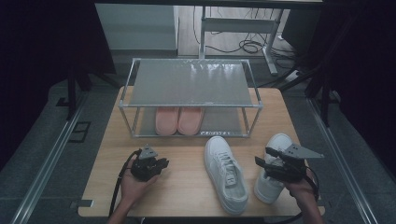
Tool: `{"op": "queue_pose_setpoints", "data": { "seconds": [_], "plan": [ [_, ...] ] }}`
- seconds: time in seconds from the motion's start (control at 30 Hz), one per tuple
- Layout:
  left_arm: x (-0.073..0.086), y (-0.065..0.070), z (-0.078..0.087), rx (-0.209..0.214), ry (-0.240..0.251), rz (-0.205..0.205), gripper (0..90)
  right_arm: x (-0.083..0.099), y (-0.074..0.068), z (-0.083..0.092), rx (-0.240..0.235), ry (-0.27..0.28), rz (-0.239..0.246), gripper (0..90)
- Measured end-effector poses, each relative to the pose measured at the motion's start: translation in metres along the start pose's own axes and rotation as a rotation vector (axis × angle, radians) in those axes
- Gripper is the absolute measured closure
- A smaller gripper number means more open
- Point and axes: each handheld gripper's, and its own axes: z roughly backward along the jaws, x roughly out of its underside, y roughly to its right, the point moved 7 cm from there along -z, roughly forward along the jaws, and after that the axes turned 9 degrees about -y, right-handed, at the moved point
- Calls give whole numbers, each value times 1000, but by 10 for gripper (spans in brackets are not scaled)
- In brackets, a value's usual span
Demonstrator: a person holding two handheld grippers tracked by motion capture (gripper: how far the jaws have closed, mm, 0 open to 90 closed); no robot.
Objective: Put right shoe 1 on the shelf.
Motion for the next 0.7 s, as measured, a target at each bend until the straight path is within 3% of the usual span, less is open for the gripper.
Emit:
{"op": "queue_pose_setpoints", "data": {
  "seconds": [0.2, 0.37, 0.7],
  "plan": [
    [12, 0, 6, 9, -3, 23, 680, 0, 0, 1, 2, 2, 1, 402],
    [17, -3, 8, 13, -6, 47, 634, 0, 0, 0, 0, -2, 1, 402],
    [17, 3, 16, 42, 0, 44, 573, 0, -3, -7, -25, -13, -38, 411]
  ]
}}
